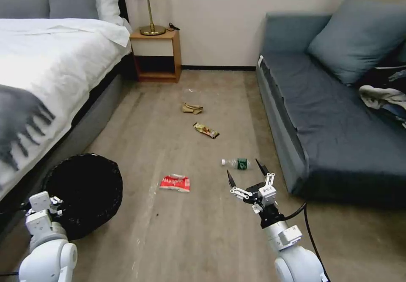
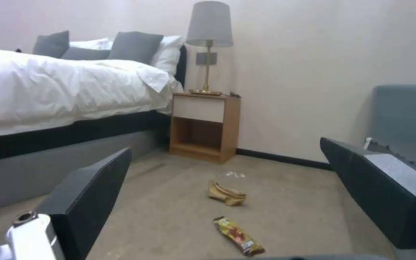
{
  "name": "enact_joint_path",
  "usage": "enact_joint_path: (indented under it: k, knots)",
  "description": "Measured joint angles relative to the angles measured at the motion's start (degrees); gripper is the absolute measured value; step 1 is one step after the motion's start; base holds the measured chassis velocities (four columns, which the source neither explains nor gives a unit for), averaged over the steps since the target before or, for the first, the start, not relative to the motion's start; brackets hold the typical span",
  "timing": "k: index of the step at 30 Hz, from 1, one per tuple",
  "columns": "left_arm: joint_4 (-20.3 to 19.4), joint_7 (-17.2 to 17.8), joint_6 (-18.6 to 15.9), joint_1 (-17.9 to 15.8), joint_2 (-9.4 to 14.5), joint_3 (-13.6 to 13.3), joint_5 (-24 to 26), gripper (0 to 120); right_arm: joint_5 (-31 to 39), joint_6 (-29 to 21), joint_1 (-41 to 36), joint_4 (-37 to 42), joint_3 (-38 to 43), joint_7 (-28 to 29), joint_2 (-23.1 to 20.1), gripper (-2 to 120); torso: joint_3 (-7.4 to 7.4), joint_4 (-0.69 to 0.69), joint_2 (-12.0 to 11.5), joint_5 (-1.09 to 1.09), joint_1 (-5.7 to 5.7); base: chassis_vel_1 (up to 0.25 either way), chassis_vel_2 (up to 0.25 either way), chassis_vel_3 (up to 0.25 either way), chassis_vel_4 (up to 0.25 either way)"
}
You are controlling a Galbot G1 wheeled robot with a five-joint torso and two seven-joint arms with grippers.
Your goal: Pick up the trash bin, then pick up the garbage on the floor and place it into the trash bin.
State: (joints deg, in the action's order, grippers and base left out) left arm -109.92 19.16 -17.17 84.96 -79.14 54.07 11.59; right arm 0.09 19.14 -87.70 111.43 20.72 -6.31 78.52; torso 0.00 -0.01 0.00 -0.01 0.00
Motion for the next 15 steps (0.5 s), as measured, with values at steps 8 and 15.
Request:
enact_joint_path:
  k: [8, 15]
  knots:
    - [0.8, -0.1, 0.1, -0.3, -0.2, -0.3, 0.1, 4, 0.0, -0.1, 0.2, -0.4, -0.3, 0.0, 0.0, 100, -0.01, 0.02, 0.0, 0.01, 0.00, -0.207, 0.217, 0.199, -0.215]
    - [0.9, -0.2, 0.3, -0.4, -0.3, -0.2, 0.0, 4, 0.0, -0.3, 0.7, -0.9, -0.5, 0.1, -0.7, 100, 0.00, 0.01, 0.0, 0.01, 0.00, -0.207, 0.224, 0.212, -0.218]
